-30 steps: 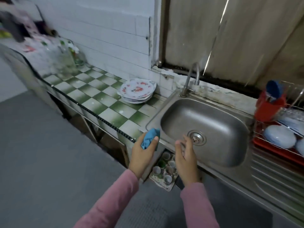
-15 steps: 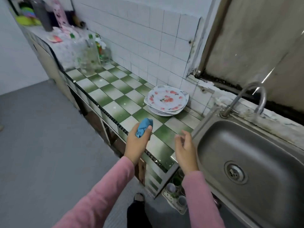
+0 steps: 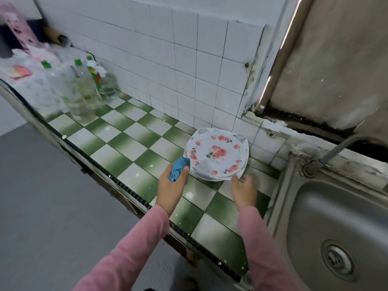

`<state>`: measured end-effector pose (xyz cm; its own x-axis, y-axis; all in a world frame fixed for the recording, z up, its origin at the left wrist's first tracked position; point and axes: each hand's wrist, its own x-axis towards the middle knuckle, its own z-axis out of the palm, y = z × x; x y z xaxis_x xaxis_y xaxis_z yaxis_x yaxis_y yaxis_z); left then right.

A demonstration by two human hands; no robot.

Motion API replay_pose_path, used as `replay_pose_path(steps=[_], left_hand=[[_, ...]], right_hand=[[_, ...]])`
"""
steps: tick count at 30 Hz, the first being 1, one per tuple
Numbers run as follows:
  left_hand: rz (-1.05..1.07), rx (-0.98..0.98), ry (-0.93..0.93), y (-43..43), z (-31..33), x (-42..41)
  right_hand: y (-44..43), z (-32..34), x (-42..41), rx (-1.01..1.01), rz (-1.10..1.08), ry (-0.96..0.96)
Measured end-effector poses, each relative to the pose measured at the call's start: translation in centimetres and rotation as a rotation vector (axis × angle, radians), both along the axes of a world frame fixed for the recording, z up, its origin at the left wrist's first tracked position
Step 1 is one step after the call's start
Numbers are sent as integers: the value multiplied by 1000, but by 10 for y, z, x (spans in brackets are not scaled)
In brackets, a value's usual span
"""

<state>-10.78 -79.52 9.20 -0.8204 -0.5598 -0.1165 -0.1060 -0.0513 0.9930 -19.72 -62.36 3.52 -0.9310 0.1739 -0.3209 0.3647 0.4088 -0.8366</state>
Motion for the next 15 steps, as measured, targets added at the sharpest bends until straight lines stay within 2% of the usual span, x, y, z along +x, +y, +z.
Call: replay_pose_path(steps=[9,15], left_hand=[[-226,-7,-51,-65,-15,-85],[-407,-55,-54,-103,-28,-127]], right_hand=[[-38,-29,-60,449,-144,-120],[-60,-48,-90,433,-256,-208]])
